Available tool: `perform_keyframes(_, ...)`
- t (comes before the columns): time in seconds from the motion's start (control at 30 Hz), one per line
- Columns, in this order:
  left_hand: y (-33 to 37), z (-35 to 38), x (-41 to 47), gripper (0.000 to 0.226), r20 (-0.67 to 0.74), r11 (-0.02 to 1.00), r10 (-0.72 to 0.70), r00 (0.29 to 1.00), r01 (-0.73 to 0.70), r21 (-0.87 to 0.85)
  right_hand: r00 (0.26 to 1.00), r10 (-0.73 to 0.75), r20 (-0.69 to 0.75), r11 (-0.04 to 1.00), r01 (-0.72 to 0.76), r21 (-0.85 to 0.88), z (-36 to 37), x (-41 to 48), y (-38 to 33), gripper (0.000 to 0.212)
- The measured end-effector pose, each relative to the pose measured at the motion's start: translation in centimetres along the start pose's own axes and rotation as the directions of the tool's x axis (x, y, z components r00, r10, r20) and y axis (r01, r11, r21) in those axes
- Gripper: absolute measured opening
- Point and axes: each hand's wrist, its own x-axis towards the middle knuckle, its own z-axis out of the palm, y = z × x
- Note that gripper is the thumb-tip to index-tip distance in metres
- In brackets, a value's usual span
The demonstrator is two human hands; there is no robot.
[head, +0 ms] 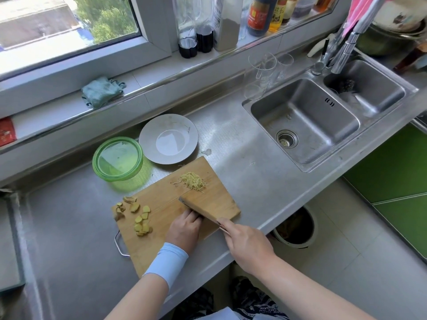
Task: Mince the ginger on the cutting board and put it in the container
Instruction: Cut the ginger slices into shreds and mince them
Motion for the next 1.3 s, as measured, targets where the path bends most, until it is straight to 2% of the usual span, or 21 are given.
perform_keyframes(0.53,0.3,0.2,-0.3,0.029,-0.043,0.997,-0.056,0.997,0.054,-0.049,0.998,0.026,0.056,1.000,-0.025,-0.018,-0.4,0.6,-0.5,0.037)
perform_keyframes(0.7,0.4,0.3,-0.6,0.029,-0.079,0.996,-0.077,0.994,0.073,-0.055,0.998,-0.005,0.064,0.999,0.007,-0.032,0.0,1.2,-0.9,0.036)
perform_keyframes(0.8,0.6,0.0,-0.5,0.017,-0.116,0.997,-0.074,0.991,0.069,-0.045,0.998,-0.003,0.062,0.999,0.006,-0.049,0.1,0.2,-0.1,0.040)
perform_keyframes(0.9,0.8,0.0,-0.5,0.029,-0.112,0.995,-0.095,0.989,0.090,-0.051,0.997,0.010,0.074,0.999,-0.007,-0.043,0.1,-0.5,0.2,0.041)
perform_keyframes(1.0,0.8,0.0,-0.5,0.017,-0.138,0.995,-0.093,0.986,0.086,-0.053,0.998,0.014,0.062,1.000,-0.012,-0.025,0.1,0.6,-0.3,0.030)
perform_keyframes(1.3,0.7,0.5,-0.4,0.027,-0.201,0.996,-0.090,0.975,0.086,-0.029,0.999,-0.013,0.040,0.998,0.015,-0.061,-0.1,0.2,-0.5,0.028)
